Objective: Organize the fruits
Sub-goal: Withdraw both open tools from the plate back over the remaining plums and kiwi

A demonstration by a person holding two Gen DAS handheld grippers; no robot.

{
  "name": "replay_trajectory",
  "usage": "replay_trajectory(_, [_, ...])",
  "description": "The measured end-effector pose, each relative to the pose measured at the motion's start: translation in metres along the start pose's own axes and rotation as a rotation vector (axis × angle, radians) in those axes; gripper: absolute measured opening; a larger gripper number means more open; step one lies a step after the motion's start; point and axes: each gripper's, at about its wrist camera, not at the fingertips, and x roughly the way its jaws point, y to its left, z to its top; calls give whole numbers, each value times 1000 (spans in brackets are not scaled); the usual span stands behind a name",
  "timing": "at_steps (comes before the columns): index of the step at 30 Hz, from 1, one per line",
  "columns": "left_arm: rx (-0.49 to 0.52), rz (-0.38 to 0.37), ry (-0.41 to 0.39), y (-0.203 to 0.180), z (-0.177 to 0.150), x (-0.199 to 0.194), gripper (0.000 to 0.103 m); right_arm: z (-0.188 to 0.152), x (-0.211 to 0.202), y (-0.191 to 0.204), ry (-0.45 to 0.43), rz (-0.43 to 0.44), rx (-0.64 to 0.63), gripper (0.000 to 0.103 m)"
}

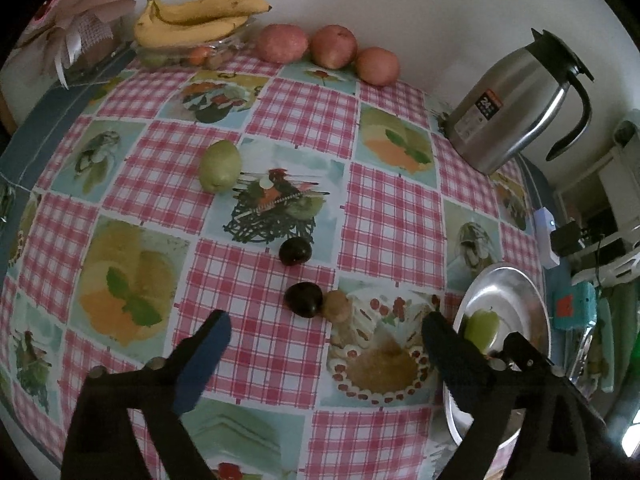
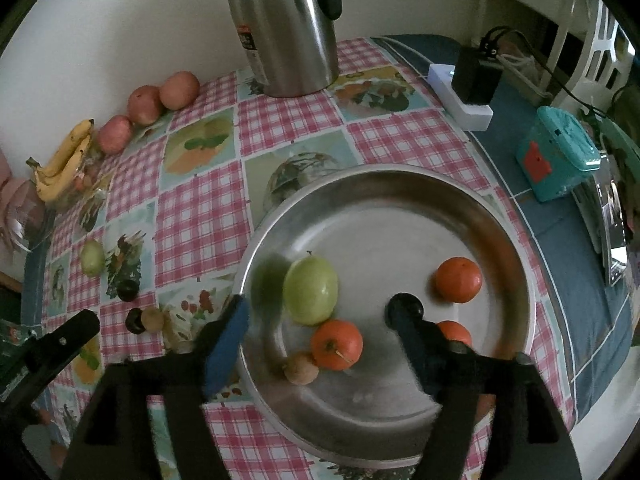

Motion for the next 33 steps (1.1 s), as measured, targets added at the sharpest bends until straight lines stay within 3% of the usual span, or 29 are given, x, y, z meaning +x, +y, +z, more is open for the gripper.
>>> replay_trajectory(6, [33,34,-15,-3,-1,1,103,-1,2,1,-8,8,-4,85])
replay_trajectory(10, [35,32,-14,-3,0,1,103,-1,1,1,-24,6,-3,100])
replay_trajectory(24, [62,40,-17,-7,0,-2,103,-1,1,5,-36,52,-6,100])
replay_trajectory(33, [118,195,-115,8,11,-22,103,3,-12,18,-81,88,-40,100])
